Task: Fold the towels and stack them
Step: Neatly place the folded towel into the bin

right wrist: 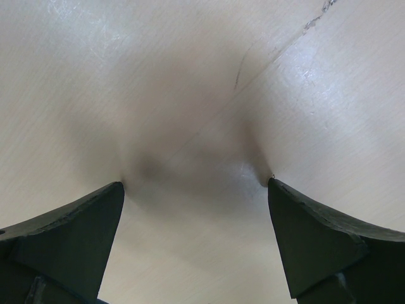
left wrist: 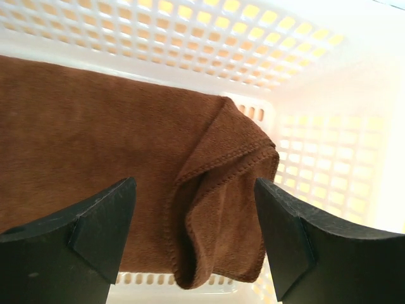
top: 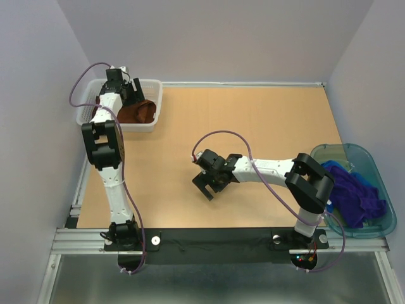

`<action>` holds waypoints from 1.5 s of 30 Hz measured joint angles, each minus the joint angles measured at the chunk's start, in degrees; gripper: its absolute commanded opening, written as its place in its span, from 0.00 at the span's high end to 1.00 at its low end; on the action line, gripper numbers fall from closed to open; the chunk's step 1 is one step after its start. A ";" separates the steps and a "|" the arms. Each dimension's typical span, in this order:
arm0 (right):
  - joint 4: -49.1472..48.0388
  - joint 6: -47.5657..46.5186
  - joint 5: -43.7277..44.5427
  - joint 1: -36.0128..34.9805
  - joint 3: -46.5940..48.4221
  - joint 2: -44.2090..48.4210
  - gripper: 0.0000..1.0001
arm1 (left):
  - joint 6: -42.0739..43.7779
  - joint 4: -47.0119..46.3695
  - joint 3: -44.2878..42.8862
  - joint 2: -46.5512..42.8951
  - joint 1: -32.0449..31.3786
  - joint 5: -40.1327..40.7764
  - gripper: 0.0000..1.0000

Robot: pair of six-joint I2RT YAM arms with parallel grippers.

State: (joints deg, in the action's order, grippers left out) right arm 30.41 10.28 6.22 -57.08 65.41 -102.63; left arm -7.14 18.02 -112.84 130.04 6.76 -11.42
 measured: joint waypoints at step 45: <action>-0.87 0.00 2.25 0.00 -1.38 0.81 0.00 | -15.93 -6.21 12.11 -6.67 -0.66 -24.28 0.40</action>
State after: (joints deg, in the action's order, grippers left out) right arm 29.54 10.28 8.47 -57.08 64.03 -101.82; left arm -23.07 11.81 -100.73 123.37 6.11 -35.70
